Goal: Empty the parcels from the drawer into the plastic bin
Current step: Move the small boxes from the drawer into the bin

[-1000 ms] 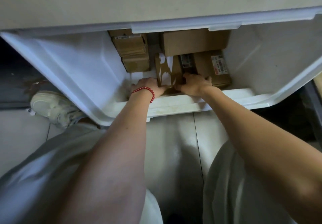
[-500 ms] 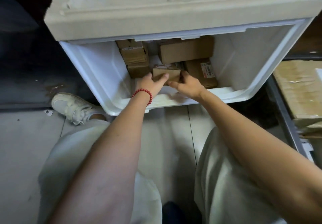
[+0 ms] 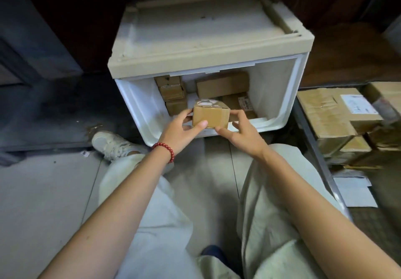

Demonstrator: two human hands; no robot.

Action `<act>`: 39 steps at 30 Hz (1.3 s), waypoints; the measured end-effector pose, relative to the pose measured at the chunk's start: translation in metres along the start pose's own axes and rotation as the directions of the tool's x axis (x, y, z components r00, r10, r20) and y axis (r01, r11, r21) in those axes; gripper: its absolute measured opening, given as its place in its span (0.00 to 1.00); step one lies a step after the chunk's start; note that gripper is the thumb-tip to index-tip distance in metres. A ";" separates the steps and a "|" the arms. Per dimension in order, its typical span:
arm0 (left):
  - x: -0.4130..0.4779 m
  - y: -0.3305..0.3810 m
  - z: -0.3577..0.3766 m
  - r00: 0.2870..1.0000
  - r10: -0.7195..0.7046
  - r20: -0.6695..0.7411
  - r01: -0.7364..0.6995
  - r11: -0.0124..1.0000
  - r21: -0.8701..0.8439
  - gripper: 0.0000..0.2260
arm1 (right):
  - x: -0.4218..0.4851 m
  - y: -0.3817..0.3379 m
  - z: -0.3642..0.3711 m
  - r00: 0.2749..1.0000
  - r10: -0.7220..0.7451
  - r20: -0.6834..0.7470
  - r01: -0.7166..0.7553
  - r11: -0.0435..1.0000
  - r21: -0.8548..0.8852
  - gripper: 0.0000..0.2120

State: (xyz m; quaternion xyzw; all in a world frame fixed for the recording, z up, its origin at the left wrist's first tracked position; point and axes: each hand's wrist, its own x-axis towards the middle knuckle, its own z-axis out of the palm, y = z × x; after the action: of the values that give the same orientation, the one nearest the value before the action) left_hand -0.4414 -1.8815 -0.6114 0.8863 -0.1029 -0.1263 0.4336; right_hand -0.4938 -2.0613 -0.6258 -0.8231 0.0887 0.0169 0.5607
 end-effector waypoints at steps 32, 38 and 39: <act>-0.019 -0.008 0.017 0.988 0.127 0.084 -0.131 0.991 0.041 0.36 | -0.008 0.006 -0.010 0.951 0.301 0.062 -0.306 0.906 0.294 0.15; -0.011 -0.012 0.014 0.995 0.068 -0.073 -0.074 0.994 -0.081 0.42 | -0.007 0.001 -0.015 0.946 0.323 0.031 -0.307 0.860 0.408 0.14; -0.011 -0.013 0.015 0.995 0.062 -0.075 -0.070 0.991 -0.117 0.42 | -0.006 0.001 -0.015 0.948 0.317 0.030 -0.301 0.862 0.409 0.16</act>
State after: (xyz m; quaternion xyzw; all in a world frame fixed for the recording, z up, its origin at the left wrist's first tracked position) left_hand -0.4554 -1.8821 -0.6291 0.8589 -0.1091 -0.0863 0.4930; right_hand -0.5013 -2.0744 -0.6203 -0.6630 0.2316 0.0718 0.7083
